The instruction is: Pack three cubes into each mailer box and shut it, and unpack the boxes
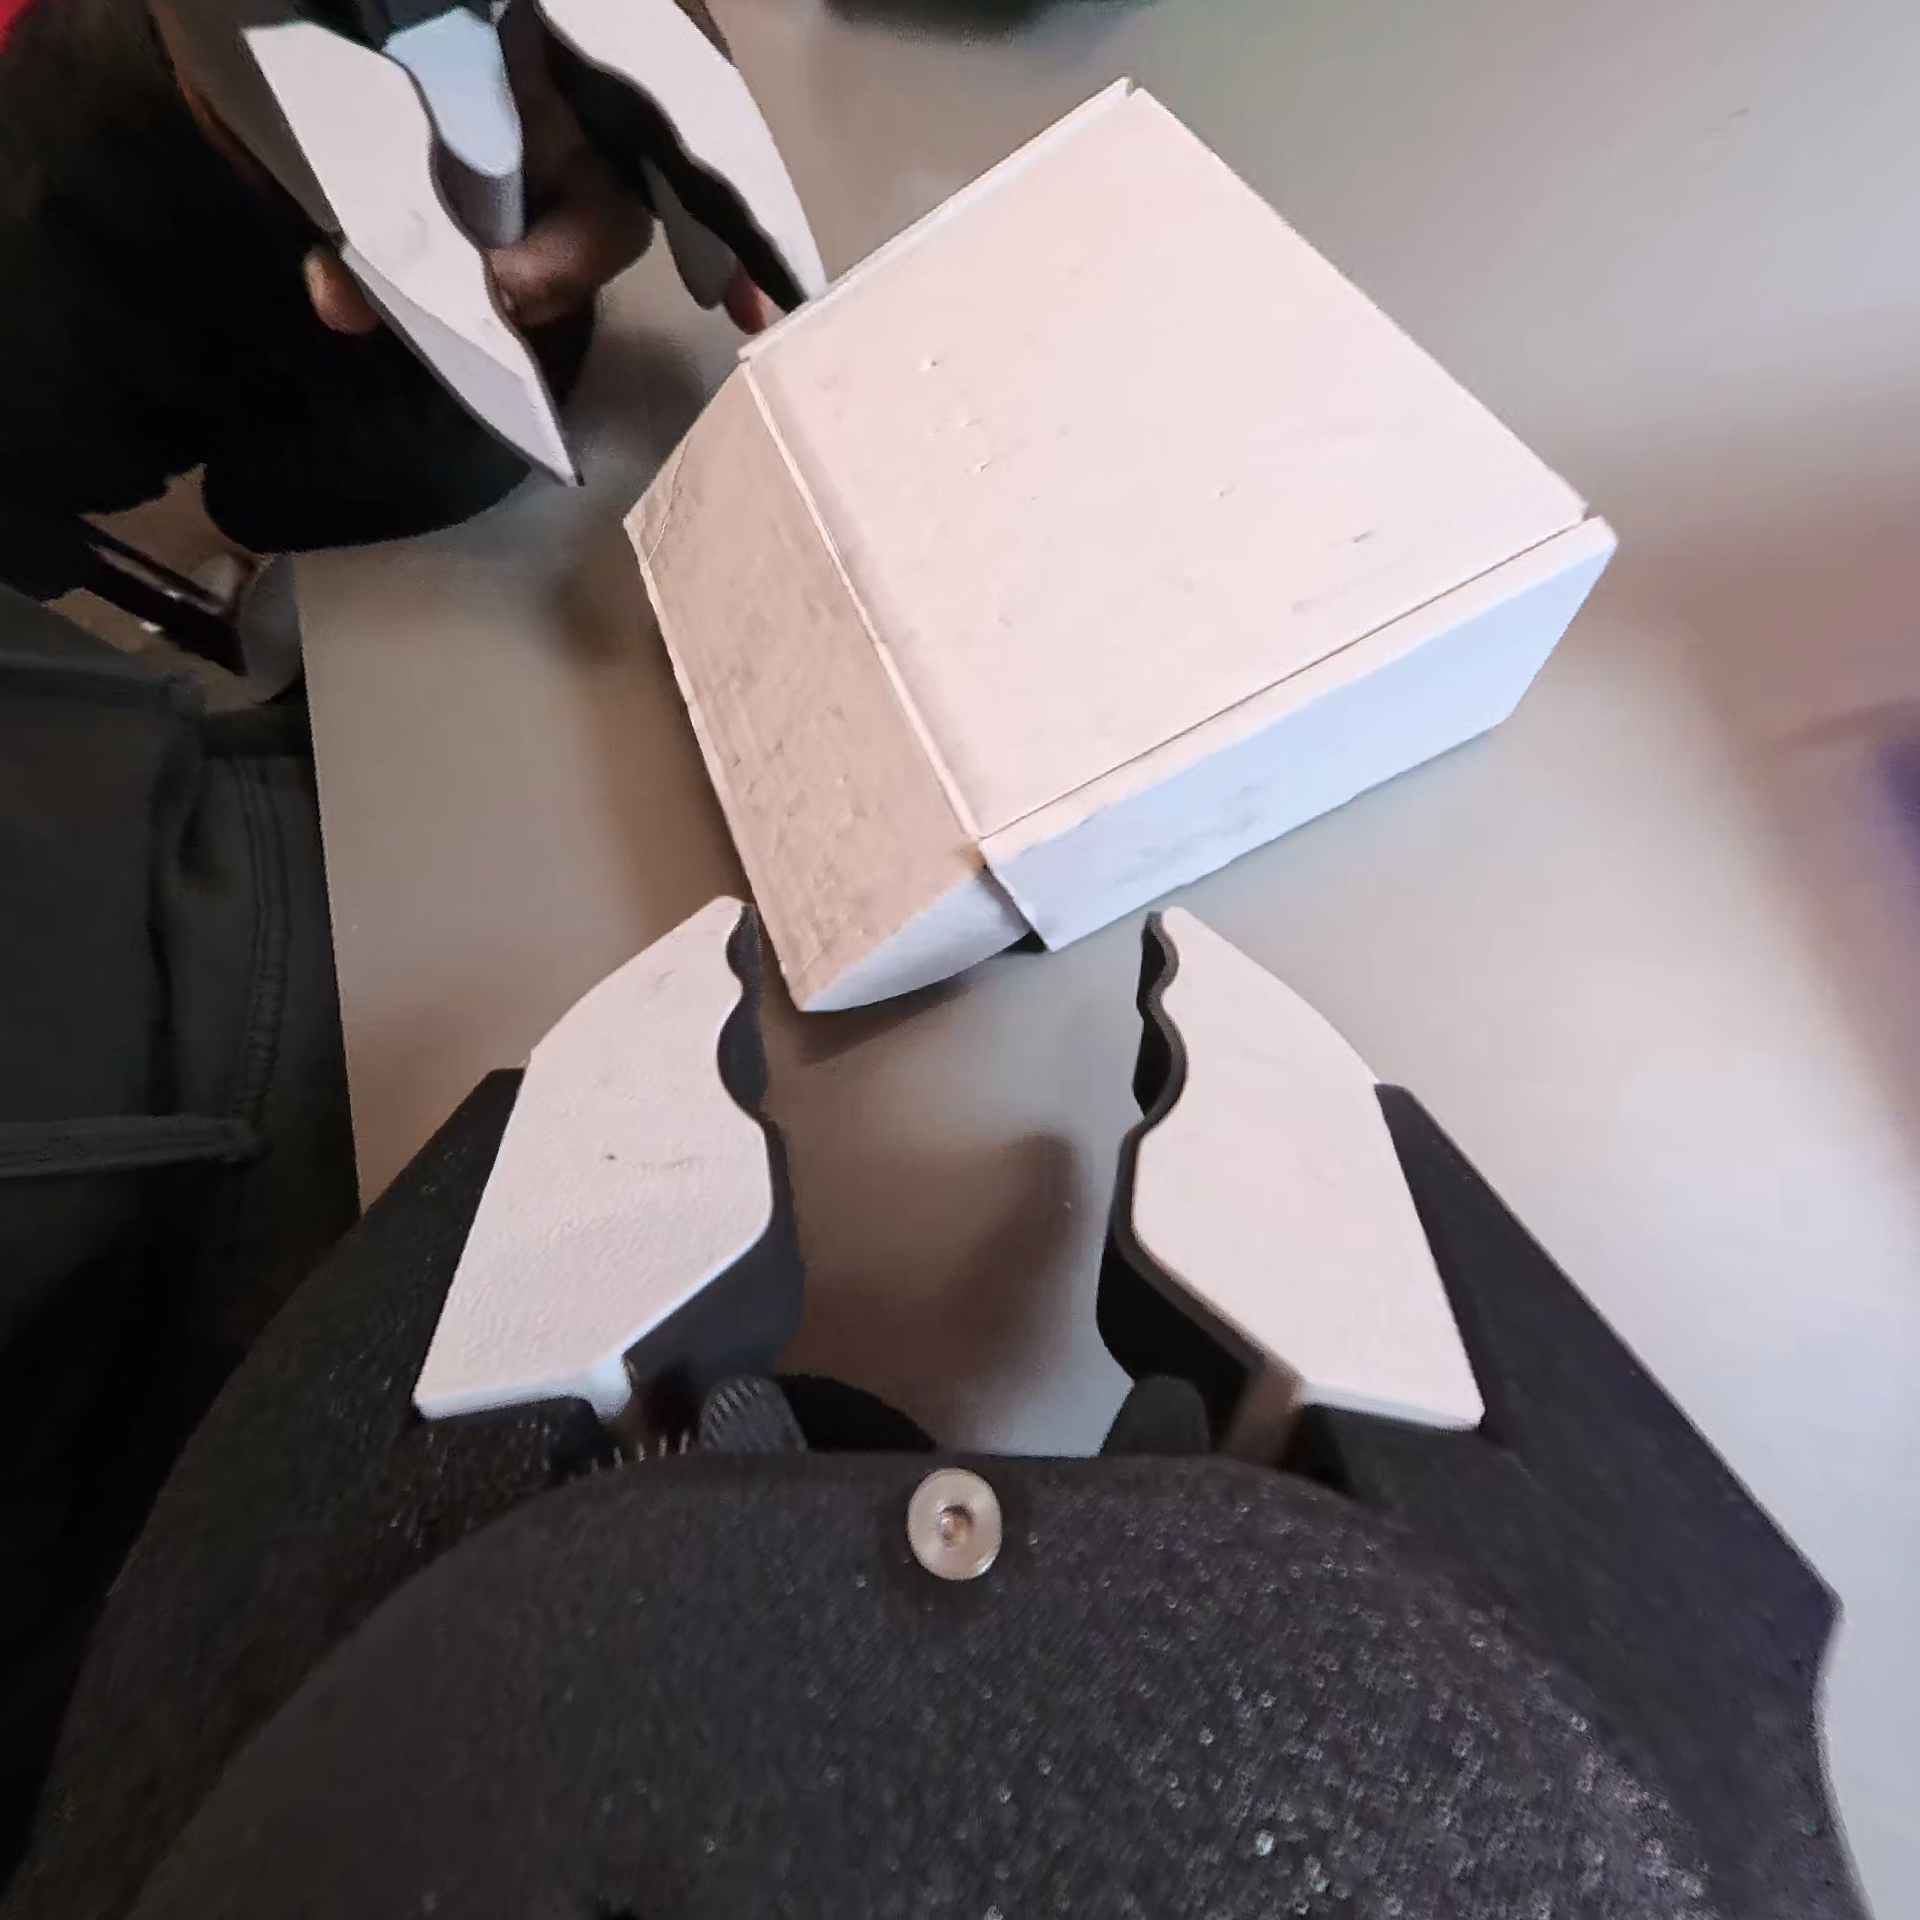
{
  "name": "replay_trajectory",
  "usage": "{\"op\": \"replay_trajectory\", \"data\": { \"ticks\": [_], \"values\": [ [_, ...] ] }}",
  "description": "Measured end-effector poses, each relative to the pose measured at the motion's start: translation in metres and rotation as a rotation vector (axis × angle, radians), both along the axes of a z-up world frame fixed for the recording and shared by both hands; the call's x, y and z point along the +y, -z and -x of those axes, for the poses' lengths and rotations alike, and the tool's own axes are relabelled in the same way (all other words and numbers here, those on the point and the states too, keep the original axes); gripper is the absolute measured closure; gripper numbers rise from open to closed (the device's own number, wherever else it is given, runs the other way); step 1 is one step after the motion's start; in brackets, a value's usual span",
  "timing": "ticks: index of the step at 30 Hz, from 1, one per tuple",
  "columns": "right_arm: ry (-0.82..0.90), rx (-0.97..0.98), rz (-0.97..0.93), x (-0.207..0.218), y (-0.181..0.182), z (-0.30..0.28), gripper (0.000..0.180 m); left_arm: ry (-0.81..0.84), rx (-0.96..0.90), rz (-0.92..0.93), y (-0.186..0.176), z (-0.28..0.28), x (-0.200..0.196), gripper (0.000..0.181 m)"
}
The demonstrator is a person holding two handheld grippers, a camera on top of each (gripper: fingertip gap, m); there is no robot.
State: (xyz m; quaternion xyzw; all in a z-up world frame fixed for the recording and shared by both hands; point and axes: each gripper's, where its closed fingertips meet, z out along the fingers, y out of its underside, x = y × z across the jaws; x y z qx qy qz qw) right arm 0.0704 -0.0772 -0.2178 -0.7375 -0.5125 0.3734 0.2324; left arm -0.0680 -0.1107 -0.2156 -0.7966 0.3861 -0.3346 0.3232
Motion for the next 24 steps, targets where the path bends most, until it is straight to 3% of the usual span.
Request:
{"op": "replay_trajectory", "data": {
  "ticks": [4,11,21,24],
  "values": [
    [-0.074,0.006,0.020,0.003,0.009,0.008,0.113,0.095,0.035,0.020,0.011,-0.006,0.005,0.115],
    [-0.111,-0.028,-0.205,0.013,0.019,0.007,0.130,0.067,0.146,-0.179,0.020,-0.003,0.015,0.135],
    [-0.075,-0.057,-0.436,0.022,0.021,0.009,0.140,0.059,0.280,-0.411,0.023,0.000,0.023,0.142],
    [-0.067,-0.065,-0.428,0.021,0.021,0.008,0.139,0.053,0.263,-0.387,0.023,0.000,0.024,0.142]
  ]
}}
